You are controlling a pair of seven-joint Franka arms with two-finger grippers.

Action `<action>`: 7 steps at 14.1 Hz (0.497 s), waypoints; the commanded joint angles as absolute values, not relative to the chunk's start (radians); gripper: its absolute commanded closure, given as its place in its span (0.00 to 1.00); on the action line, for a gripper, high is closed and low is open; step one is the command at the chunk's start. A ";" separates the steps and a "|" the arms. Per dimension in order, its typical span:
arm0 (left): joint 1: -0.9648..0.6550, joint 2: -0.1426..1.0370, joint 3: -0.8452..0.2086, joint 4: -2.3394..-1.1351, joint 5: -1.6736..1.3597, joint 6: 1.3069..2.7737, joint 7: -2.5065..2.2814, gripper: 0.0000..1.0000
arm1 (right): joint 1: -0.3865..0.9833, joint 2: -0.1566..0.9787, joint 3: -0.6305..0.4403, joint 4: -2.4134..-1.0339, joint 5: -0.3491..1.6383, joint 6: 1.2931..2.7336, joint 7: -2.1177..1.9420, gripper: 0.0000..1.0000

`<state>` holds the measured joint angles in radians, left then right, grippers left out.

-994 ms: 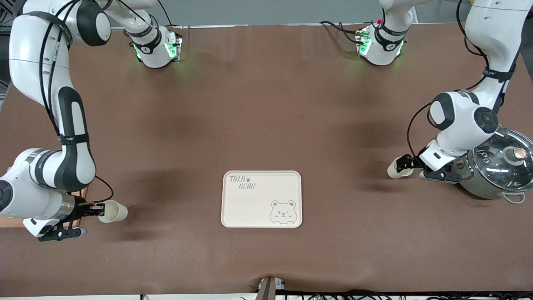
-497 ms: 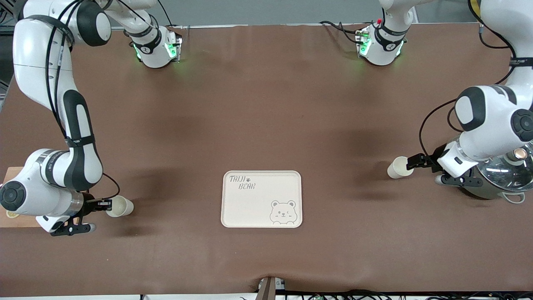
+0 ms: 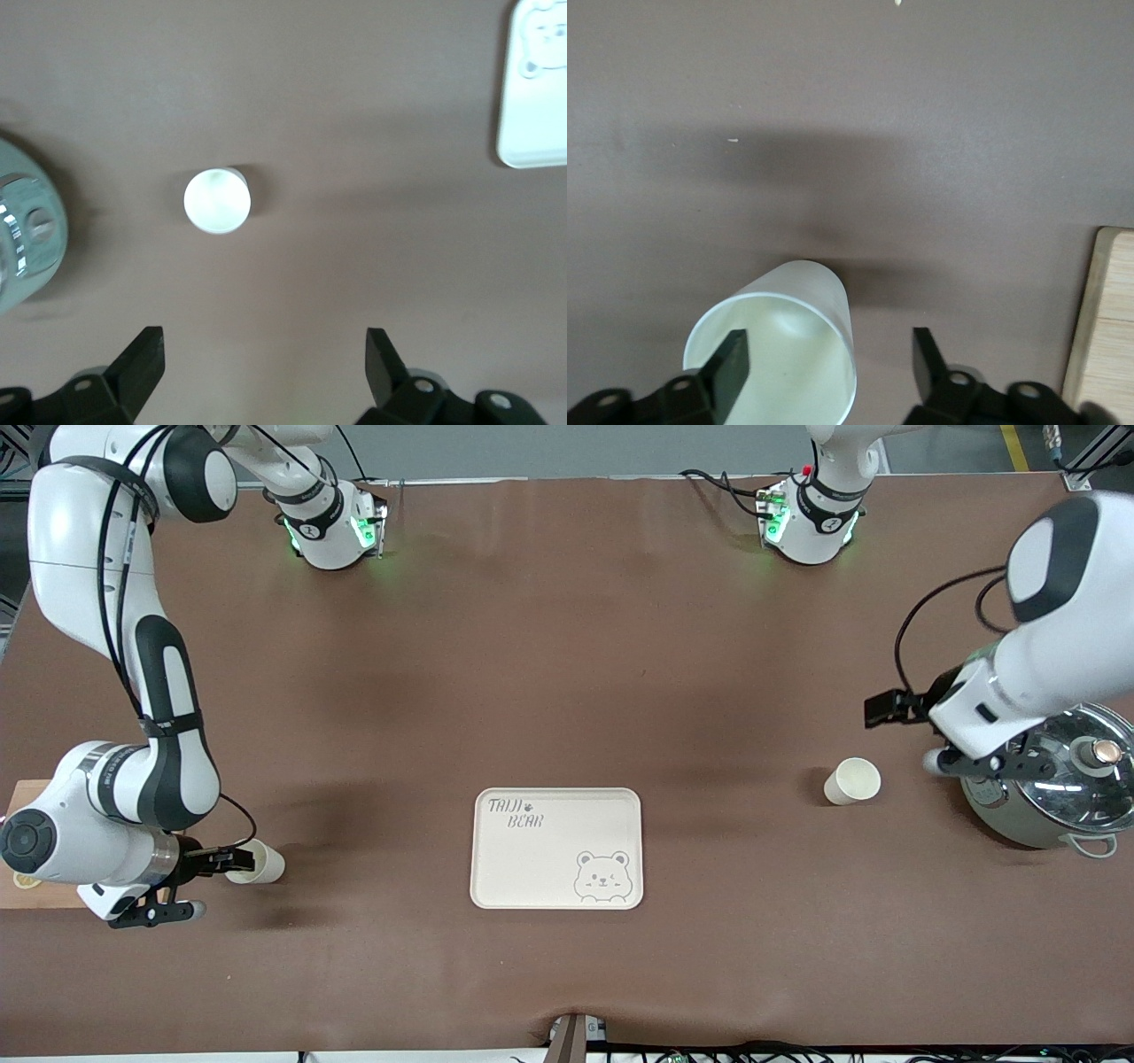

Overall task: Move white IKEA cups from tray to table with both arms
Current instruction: 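Set the cup beside the pot and open the left gripper while the right gripper lowers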

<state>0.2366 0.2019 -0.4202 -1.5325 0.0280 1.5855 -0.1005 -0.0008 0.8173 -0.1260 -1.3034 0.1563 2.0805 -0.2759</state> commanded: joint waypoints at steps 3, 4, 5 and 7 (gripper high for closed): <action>0.183 0.117 -0.402 -1.459 0.054 1.503 -0.141 0.00 | 0.002 0.735 -0.121 -1.315 0.161 2.068 -0.290 0.00; 0.154 0.089 -0.368 -1.445 0.051 1.499 -0.132 0.00 | 0.002 0.720 -0.121 -1.315 0.161 2.065 -0.278 0.00; 0.120 0.062 -0.336 -1.433 0.051 1.488 -0.130 0.00 | -0.002 0.692 -0.121 -1.315 0.161 2.060 -0.275 0.00; 0.075 0.049 -0.296 -1.431 0.049 1.459 -0.129 0.00 | -0.003 0.645 -0.126 -1.315 0.158 2.022 -0.272 0.00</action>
<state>0.1213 0.0730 -0.3385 -1.4393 0.0289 1.4955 -0.1242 0.0022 0.7138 -0.1277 -1.2912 0.1563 2.0630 -0.2771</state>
